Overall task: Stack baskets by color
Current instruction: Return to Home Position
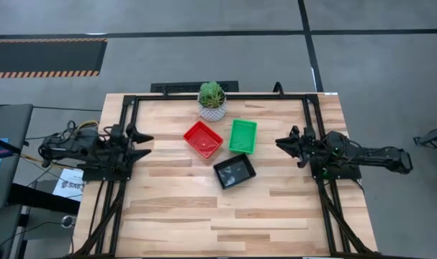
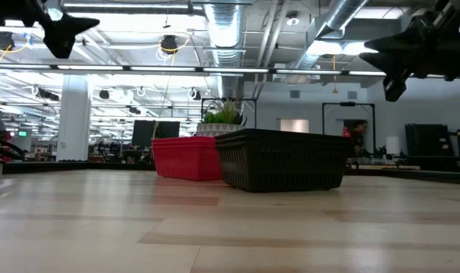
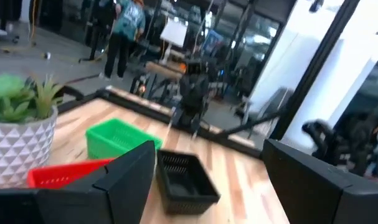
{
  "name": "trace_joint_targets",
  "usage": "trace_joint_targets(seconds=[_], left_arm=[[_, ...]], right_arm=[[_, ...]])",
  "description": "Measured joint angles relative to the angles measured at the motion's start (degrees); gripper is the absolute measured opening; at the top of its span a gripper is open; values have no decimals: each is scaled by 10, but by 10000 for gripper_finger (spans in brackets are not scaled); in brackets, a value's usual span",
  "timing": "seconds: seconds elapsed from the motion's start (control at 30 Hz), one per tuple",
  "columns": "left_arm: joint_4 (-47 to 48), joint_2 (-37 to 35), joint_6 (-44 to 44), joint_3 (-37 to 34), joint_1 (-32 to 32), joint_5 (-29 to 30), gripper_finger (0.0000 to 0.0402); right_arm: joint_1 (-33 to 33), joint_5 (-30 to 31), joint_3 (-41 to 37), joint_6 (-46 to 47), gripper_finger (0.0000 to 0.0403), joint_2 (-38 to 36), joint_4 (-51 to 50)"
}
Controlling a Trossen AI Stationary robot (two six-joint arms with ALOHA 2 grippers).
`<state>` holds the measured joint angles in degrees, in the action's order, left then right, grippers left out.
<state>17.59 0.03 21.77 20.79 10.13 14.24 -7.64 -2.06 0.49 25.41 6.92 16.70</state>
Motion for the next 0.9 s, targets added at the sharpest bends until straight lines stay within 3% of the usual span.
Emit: trace_joint_targets(seconds=[0.27, 0.57, 0.73, 0.9], left_arm=[[63, 0, -1, -1, 0, 26, 285], [92, 1, 8, -40, 0, 39, 285], [32, 1, 24, -116, 0, 6, 285], [-88, 6, -32, -165, 0, -20, 285]], right_arm=[[0, 0, 0, -4, 109, 2, -79], [0, 27, -1, -34, 109, 2, -78], [0, 39, -1, -34, 109, 2, -87], [0, 38, -1, -34, 109, 2, -118]])
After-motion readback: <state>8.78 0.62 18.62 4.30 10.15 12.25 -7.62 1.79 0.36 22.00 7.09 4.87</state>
